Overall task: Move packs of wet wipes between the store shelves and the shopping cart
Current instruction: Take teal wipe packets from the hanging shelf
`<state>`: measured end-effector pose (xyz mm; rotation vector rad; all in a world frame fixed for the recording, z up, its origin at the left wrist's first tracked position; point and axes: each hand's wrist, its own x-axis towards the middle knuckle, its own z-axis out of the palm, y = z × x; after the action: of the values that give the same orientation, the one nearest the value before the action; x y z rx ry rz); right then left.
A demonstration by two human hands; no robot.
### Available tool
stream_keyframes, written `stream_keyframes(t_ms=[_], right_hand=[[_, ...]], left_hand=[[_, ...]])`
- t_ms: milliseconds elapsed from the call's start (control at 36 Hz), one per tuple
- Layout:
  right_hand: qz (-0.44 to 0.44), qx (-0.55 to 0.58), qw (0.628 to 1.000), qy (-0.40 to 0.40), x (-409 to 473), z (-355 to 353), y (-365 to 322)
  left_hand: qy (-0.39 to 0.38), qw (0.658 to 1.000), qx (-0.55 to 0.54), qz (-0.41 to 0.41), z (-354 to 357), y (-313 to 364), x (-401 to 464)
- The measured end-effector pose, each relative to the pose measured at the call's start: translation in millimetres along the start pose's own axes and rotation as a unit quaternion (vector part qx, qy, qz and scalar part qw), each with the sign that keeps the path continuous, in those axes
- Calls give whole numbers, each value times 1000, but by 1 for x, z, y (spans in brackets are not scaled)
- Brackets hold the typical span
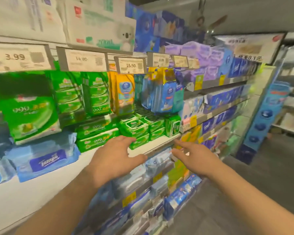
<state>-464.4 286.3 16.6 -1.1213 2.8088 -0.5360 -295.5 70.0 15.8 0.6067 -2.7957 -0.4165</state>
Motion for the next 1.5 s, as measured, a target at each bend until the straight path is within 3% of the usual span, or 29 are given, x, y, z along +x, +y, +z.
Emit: stream_keyframes(t_ms=[306, 528, 722, 833, 1028, 1333, 1500], right_hand=[[-17, 74, 995, 60, 80, -21, 31], [-62, 171, 975, 130, 146, -27, 53], [-129, 282, 914, 262, 200, -18, 48], [-201, 236, 883, 352, 218, -4, 39], [-209, 241, 881, 349, 233, 7, 20], [-126, 151, 898, 392, 252, 12, -11], [-182, 182, 874, 413, 254, 31, -28]], left_hand=[[-29, 999, -27, 22, 18, 8, 103], [95, 987, -128, -11, 31, 37, 153], [169, 967, -181, -52, 33, 63, 189], [172, 960, -213, -59, 35, 66, 197], [160, 961, -219, -48, 38, 58, 201], [161, 967, -185, -63, 31, 20, 183], [168, 967, -170, -84, 26, -3, 170]])
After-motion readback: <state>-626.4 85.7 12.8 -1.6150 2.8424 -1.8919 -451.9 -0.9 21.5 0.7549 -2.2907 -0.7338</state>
